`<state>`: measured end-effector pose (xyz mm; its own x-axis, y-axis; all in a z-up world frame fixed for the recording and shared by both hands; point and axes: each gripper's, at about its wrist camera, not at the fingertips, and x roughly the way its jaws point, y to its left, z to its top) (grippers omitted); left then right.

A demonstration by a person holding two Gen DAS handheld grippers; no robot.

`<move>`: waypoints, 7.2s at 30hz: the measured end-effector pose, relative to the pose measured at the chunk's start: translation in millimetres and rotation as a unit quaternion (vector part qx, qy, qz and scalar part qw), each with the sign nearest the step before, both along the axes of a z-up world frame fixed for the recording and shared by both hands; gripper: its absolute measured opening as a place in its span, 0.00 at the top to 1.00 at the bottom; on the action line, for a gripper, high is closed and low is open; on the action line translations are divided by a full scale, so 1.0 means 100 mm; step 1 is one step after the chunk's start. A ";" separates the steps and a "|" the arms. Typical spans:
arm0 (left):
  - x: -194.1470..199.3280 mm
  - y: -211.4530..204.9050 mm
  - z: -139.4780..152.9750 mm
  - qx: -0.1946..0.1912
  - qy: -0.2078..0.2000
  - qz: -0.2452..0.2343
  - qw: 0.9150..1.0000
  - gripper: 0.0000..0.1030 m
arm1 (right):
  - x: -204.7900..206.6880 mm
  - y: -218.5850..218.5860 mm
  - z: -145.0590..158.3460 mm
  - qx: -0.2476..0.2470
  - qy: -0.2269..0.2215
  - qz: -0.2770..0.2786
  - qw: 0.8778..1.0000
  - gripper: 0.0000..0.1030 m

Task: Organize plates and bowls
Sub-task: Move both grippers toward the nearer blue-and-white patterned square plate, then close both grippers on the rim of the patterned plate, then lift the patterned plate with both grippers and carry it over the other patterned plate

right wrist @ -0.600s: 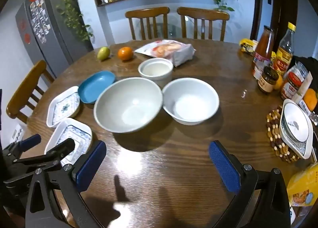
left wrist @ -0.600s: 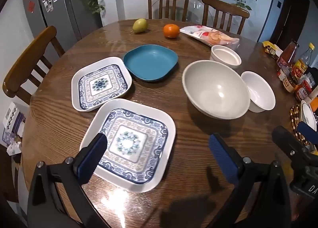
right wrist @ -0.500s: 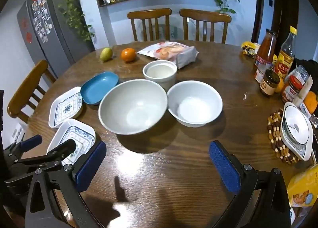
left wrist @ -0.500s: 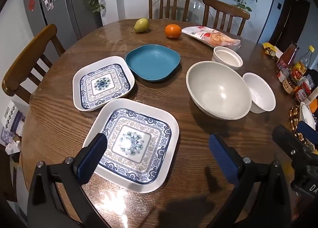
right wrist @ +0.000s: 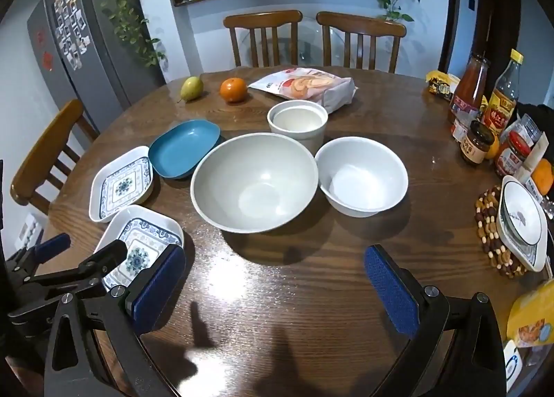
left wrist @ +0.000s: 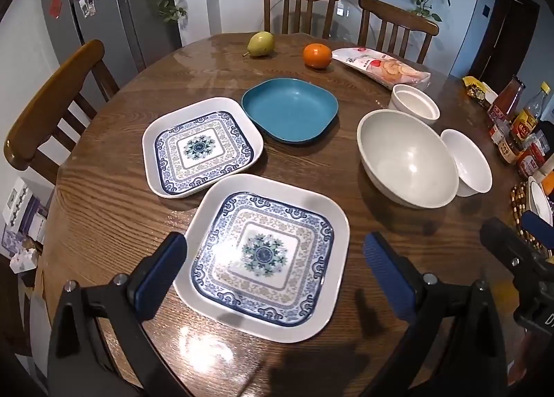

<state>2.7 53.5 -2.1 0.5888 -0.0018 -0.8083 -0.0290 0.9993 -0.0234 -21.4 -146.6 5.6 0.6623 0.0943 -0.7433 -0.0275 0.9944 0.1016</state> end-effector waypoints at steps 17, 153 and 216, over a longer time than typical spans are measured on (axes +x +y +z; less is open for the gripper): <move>0.10 0.36 -0.17 0.000 0.021 -0.041 0.999 0.01 | -0.05 0.38 -0.13 0.011 0.014 -0.023 1.000 0.00; 1.01 1.62 -0.59 -0.068 0.075 0.104 0.989 0.46 | 1.75 1.86 -0.77 0.034 0.144 0.176 0.973 0.75; -0.03 0.75 -0.22 -0.045 0.052 -0.007 0.998 0.86 | 0.15 0.86 -0.39 0.066 0.084 0.133 0.985 0.92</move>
